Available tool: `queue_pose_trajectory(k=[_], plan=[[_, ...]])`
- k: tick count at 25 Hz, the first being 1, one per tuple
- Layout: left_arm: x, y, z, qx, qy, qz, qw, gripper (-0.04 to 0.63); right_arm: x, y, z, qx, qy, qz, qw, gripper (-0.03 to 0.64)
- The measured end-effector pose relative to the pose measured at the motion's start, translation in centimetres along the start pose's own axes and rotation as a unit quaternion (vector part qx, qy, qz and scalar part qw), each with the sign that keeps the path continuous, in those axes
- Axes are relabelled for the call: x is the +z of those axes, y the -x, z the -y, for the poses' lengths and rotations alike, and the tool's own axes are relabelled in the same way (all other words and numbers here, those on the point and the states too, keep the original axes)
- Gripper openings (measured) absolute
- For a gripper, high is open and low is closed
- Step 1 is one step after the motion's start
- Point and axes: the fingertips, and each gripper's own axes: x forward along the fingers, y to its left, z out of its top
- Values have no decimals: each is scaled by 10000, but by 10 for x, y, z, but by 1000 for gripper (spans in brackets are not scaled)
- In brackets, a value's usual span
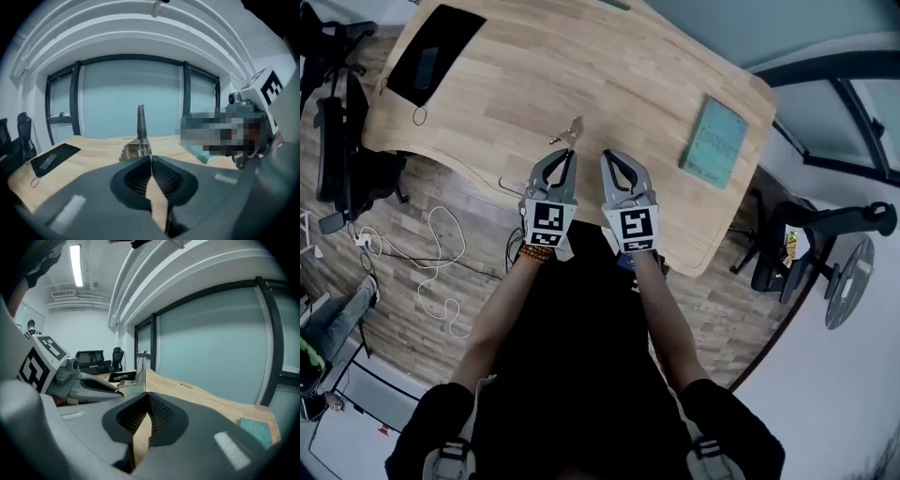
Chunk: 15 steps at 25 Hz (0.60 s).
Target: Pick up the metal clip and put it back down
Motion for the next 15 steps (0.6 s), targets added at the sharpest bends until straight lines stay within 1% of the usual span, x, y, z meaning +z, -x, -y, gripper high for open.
queue_pose_trajectory(k=[4, 7, 12, 15], plan=[[-14, -8, 3, -149, 35, -124, 9998, 9, -14, -8, 1, -20, -68, -116, 9999, 24], [-27, -15, 7, -254, 182, -237, 9992, 9, -23, -15, 0, -9, -108, -187, 9998, 25], [-47, -24, 6, -367, 687, -448, 9960, 9, -42, -26, -2, 4, -148, -398, 9991, 25], [-60, -29, 5, -475, 1110, -595, 9909, 9, -52, -31, -3, -2, -201, -517, 9985, 25]])
